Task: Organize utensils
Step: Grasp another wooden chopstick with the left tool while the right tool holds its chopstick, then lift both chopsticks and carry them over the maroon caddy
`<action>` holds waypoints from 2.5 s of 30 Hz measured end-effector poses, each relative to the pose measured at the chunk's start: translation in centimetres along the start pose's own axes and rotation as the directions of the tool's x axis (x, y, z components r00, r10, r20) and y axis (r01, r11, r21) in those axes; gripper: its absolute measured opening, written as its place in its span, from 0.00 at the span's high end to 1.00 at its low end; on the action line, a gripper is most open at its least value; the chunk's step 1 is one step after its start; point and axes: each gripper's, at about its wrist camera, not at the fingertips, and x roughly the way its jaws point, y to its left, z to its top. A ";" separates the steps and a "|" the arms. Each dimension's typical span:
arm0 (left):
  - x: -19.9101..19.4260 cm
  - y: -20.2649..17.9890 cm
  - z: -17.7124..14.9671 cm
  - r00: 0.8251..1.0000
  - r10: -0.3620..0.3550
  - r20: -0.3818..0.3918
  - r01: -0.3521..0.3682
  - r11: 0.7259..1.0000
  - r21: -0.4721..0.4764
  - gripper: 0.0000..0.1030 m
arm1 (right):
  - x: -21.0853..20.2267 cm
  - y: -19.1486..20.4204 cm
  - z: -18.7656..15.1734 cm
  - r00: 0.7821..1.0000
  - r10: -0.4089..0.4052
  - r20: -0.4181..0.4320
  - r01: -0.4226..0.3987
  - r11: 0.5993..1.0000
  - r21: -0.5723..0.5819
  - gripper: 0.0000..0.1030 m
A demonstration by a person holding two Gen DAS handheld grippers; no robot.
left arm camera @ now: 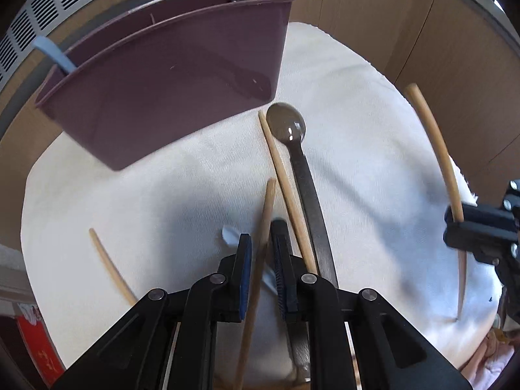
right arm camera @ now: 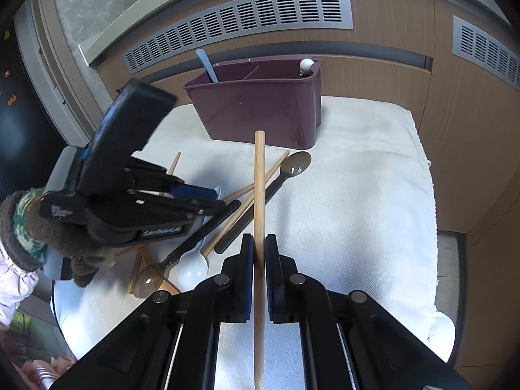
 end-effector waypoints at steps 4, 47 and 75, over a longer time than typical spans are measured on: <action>1.0 0.4 1.4 0.998 0.066 -0.026 -0.065 0.998 0.016 0.85 | 0.5 -0.6 -0.3 1.000 0.003 -0.012 -0.003 1.000 0.017 0.93; -18.2 5.4 -9.8 0.764 0.057 0.642 0.198 0.927 -0.318 0.95 | -2.6 2.5 3.5 0.996 -0.054 0.069 0.056 0.998 -0.027 0.94; -19.5 14.3 8.8 0.500 0.200 0.843 0.175 0.930 -0.324 0.95 | -5.1 4.1 24.5 0.700 -0.062 0.712 0.165 0.983 -0.077 0.94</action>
